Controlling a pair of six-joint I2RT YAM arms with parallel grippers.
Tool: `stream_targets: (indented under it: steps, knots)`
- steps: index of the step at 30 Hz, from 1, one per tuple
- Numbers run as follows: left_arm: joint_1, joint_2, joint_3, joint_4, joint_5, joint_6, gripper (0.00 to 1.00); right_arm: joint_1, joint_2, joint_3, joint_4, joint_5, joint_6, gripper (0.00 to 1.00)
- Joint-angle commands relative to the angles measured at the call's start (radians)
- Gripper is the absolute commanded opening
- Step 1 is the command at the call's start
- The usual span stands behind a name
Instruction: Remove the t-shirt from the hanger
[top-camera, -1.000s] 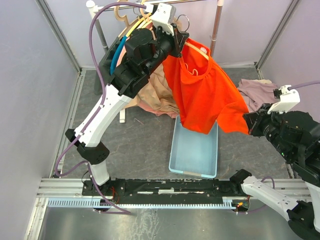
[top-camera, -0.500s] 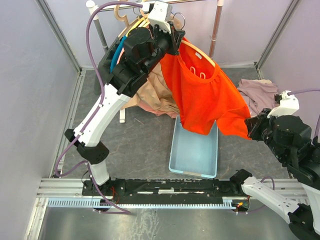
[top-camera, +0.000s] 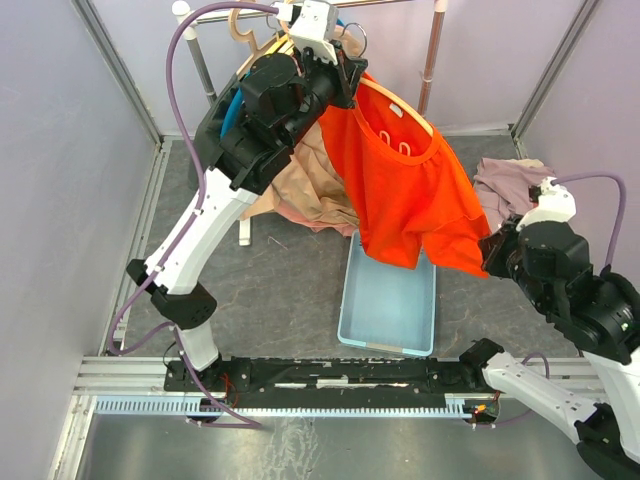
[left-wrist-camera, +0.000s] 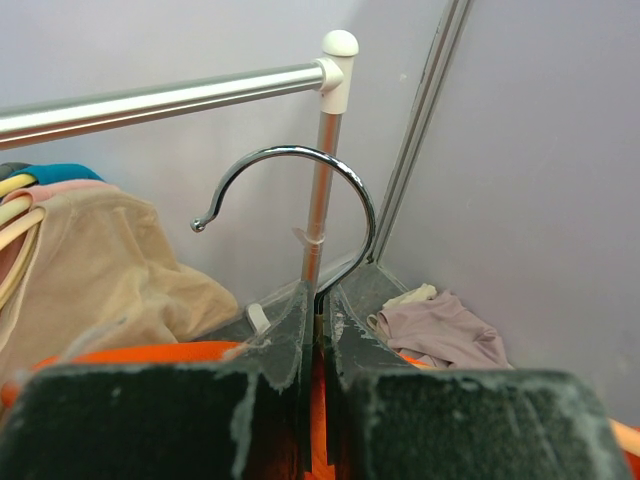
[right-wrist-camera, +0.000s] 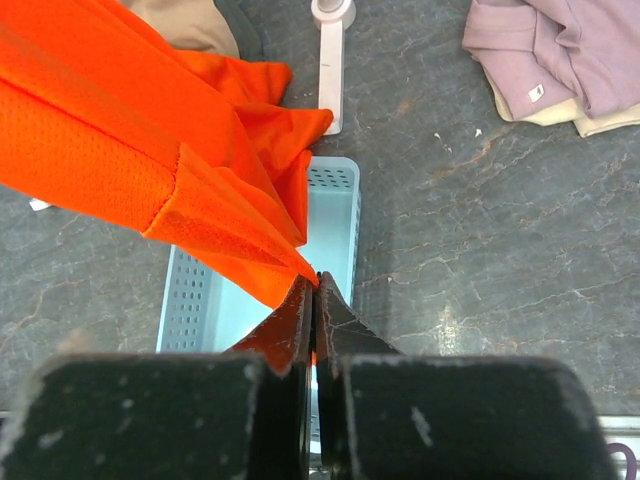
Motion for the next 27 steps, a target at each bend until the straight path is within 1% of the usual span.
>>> stream_targets:
  steps: [1,6,11,20,27]
  knots:
    - [0.013,-0.084,0.055,0.115,-0.034,-0.06,0.03,0.002,-0.004,-0.043,0.038,0.029,0.007,0.01]
    - [0.013,-0.09,0.05,0.11,-0.034,-0.06,0.03,0.002,-0.061,-0.093,0.098,0.059,0.0,0.01]
    - [0.013,-0.094,0.033,0.114,-0.044,-0.052,0.03,0.002,-0.079,-0.102,0.082,0.074,-0.009,0.01]
    - [0.023,-0.091,0.052,0.126,-0.042,-0.073,0.03,0.002,-0.102,-0.163,0.098,0.077,0.0,0.01]
    - [0.035,-0.096,0.056,0.14,-0.043,-0.101,0.03,0.001,-0.14,-0.23,0.101,0.095,0.042,0.01]
